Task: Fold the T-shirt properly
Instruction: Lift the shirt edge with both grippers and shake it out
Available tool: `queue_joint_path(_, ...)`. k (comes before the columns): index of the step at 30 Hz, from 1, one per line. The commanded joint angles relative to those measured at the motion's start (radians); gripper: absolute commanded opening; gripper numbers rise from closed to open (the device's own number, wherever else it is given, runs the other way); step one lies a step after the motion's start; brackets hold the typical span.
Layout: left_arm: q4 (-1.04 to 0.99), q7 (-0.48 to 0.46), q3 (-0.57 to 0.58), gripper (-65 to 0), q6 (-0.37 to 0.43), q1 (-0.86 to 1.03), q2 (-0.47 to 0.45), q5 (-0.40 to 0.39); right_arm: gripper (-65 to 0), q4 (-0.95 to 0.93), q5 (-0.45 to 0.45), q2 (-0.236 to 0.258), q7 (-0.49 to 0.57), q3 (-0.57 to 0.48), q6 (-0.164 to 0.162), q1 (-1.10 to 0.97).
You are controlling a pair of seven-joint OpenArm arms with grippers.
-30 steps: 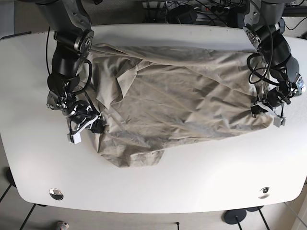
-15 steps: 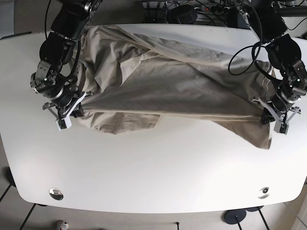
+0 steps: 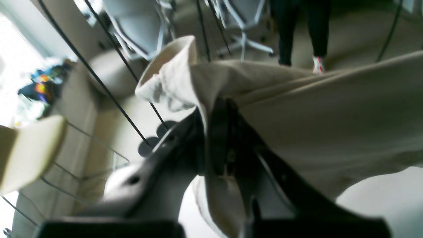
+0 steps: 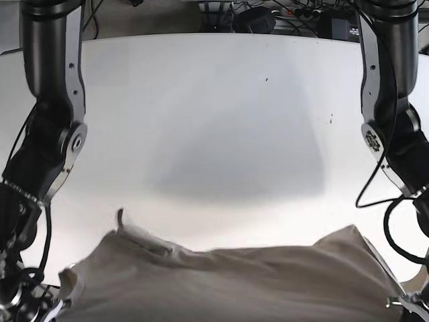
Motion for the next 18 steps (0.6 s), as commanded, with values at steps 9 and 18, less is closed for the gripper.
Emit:
queue_joint_path(9, 0.082, -0.027, -0.072, -65.0, -0.047, 0.276, -0.03, -0.013, -62.9, 0.246, 0.009, -0.029, -0.062, 0.105, -0.002, -0.33)
queue_joint_path(18, 0.288, -0.027, -0.239, -65.0, -0.047, 0.799, 0.007, -0.015, -62.9, 0.399, 0.201, -0.092, -0.054, 0.277, -0.002, -0.887)
